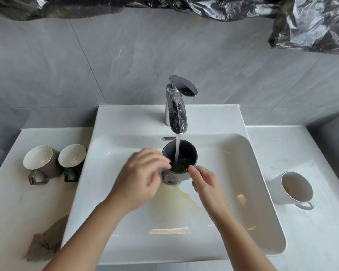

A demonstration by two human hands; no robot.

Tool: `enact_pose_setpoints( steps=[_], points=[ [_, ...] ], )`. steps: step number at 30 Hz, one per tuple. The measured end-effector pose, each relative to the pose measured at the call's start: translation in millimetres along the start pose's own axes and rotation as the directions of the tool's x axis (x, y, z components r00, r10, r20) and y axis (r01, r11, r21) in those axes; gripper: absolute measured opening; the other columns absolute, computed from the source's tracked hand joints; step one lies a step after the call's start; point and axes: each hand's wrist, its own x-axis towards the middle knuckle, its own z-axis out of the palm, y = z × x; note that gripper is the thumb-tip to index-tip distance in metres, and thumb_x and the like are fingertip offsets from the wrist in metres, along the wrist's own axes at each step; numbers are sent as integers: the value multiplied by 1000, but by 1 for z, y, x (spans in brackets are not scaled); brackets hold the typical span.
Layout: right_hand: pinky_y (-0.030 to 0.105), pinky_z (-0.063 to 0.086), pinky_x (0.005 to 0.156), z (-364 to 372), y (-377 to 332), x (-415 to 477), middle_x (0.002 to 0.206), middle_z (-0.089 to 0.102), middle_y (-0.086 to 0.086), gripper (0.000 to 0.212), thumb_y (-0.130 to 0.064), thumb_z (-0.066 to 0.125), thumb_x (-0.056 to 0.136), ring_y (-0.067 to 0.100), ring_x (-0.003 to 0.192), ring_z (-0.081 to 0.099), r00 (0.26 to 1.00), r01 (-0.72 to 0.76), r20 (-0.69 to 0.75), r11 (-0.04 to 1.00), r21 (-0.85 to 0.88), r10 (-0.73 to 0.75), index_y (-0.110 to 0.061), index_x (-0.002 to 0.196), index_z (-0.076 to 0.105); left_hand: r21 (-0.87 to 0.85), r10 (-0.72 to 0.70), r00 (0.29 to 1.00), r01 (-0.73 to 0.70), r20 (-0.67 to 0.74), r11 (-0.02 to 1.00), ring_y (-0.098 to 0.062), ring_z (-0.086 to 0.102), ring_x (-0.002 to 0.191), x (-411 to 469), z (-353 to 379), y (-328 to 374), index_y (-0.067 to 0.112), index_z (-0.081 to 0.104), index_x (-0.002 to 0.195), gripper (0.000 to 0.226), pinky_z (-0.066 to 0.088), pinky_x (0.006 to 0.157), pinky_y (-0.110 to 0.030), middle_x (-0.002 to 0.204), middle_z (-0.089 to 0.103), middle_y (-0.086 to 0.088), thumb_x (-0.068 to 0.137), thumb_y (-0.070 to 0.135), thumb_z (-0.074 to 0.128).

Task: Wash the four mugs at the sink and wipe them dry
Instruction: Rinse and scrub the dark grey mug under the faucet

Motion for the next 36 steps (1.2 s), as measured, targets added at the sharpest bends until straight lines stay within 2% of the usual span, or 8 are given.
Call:
enact_pose_setpoints(
  steps=[6,12,15,18,22,27,31,36],
  points=[
    [17,23,46,6,1,-2,50,23,-13,46,-20,58,97,6,50,22,999,43,26,992,-115,-40,-15,62,29,363,-29,841,-201,540,910,-13,45,127,10,35,-13,27,58,123,44,24,109,-40,126,57,12,82,13,52],
    [17,23,46,5,4,2,50,24,-13,45,-16,59,96,6,50,24,997,53,57,993,-110,-47,-14,63,29,445,-337,572,-55,748,894,-27,55,87,35,44,4,21,51,92,17,42,67,-34,91,60,-1,85,6,45],
    [18,22,47,0,11,5,54,24,-12,44,-16,59,96,7,52,22,999,34,41,995,-95,-31,-12,62,30,361,-321,613,62,722,930,-30,57,83,33,47,1,22,51,73,19,39,64,-32,73,53,1,90,14,47],
    [19,20,47,-4,14,10,54,24,-11,44,-17,59,96,7,51,22,999,26,35,993,-111,-22,-10,63,32,471,-139,728,-274,672,839,-21,61,85,27,54,-14,23,68,85,10,43,75,-32,78,66,5,82,18,60],
    [22,33,58,-1,14,19,64,38,-11,36,-36,66,83,7,59,36,997,42,-72,999,10,-41,-17,66,41,478,-18,801,-338,598,811,-15,58,53,26,59,-18,23,59,56,27,42,50,-23,49,54,7,44,6,77],
    [45,53,90,3,15,24,125,54,-1,64,-47,76,80,9,106,60,981,-193,70,876,441,181,-35,133,42,362,131,922,-269,364,893,-15,57,51,18,63,-6,22,59,61,28,37,44,-21,52,55,6,57,21,87],
    [40,59,77,2,14,31,118,56,6,63,-14,68,87,9,91,67,978,-204,143,863,462,154,-28,140,37,405,65,939,-207,336,891,-14,64,76,15,69,-16,28,73,85,22,48,57,-26,78,67,10,66,29,84],
    [36,60,74,5,13,34,118,59,14,64,-23,68,71,14,87,70,982,-186,110,895,405,154,-24,131,47,475,12,873,-277,488,835,-19,56,119,19,65,-23,29,60,127,59,44,98,-54,128,62,7,71,13,70]
  ],
)
